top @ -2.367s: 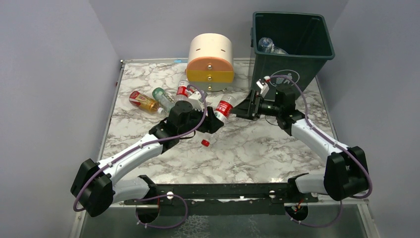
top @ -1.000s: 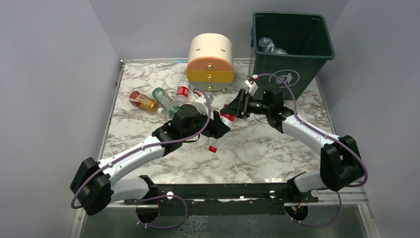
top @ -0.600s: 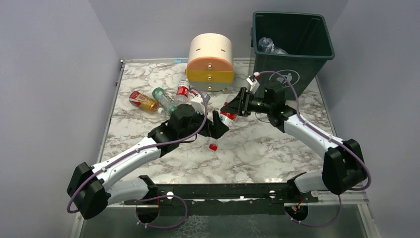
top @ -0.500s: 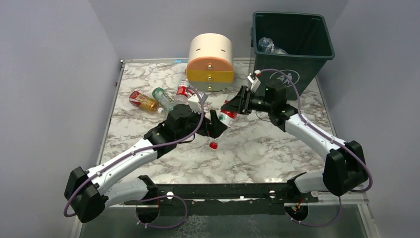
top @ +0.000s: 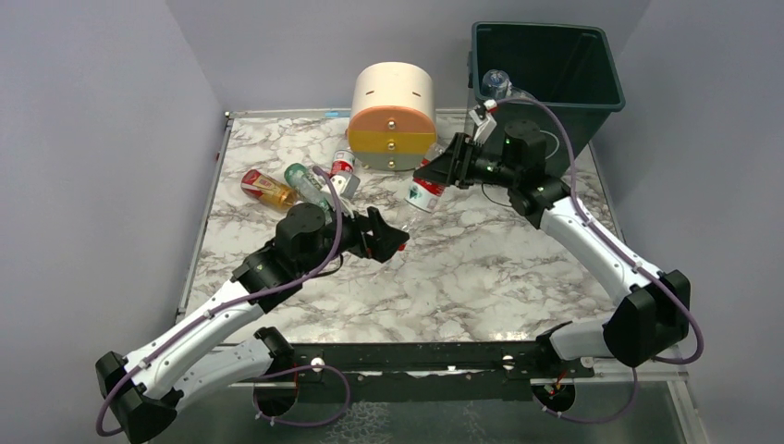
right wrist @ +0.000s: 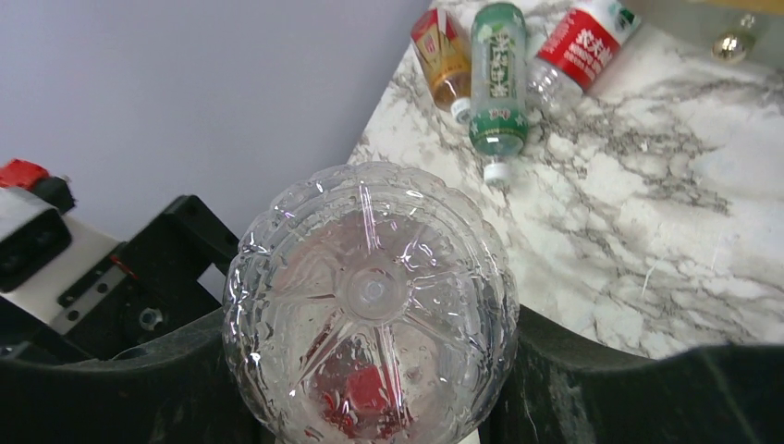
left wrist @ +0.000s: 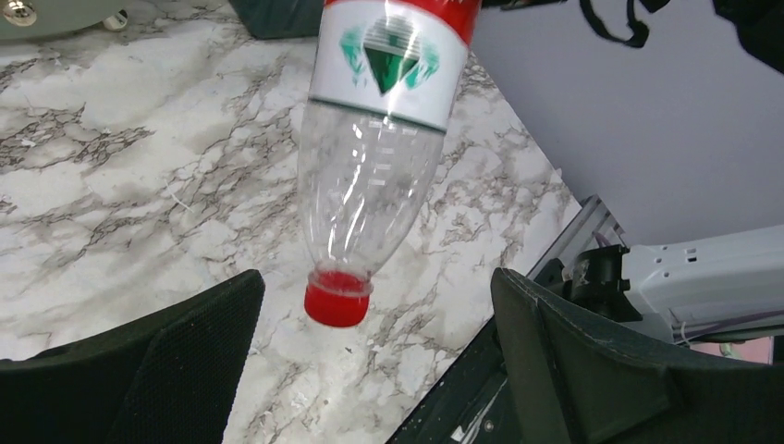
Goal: Put the plastic bottles in the bin
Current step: Place the plastic bottle in the trash bin.
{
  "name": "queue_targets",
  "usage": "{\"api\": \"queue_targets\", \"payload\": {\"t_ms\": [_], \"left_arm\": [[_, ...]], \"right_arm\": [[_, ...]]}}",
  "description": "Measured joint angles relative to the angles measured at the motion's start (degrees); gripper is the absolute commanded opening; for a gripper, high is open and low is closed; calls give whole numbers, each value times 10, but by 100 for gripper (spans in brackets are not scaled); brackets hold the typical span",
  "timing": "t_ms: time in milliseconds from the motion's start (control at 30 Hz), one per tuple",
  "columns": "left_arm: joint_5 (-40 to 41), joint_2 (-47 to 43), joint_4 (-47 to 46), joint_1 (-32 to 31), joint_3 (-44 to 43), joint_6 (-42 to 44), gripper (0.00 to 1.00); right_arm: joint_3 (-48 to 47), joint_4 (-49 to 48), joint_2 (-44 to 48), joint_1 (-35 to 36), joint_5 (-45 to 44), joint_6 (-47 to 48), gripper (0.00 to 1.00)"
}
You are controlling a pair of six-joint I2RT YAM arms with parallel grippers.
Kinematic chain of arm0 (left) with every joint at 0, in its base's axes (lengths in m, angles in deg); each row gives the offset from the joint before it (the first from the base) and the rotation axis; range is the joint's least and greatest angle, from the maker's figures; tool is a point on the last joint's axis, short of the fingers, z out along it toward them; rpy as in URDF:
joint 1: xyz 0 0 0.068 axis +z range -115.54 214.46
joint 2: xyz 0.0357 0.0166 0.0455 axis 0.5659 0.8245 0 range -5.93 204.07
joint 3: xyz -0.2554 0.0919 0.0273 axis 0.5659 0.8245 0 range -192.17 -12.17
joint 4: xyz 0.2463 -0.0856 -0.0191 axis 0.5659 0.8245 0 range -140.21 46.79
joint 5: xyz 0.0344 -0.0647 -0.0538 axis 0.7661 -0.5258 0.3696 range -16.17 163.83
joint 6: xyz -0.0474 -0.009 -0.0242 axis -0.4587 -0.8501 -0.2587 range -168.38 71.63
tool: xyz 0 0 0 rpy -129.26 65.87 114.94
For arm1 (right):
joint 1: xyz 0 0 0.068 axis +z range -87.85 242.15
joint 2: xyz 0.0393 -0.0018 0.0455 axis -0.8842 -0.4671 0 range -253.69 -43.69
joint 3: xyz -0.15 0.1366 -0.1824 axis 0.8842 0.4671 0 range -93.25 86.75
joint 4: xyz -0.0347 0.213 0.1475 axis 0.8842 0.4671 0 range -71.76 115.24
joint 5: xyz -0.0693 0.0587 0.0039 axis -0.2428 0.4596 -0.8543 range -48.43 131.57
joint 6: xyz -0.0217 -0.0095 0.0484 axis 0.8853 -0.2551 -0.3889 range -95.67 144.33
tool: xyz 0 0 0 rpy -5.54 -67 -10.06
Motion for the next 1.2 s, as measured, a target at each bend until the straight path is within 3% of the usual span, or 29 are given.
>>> {"api": "queue_targets", "payload": {"t_ms": [267,733,1200], "left_arm": [[1,-25,24,0,0,-2,99],[0,-12,29,0,0,-4,99],[-2,0,20,0,0,-10,99]], "right_arm": [[-104,46,-7,-21,-10,30,62],[-257,65,-21,-191,24,27,63],[-315,-22,-55,-362,93,-87,63]]}}
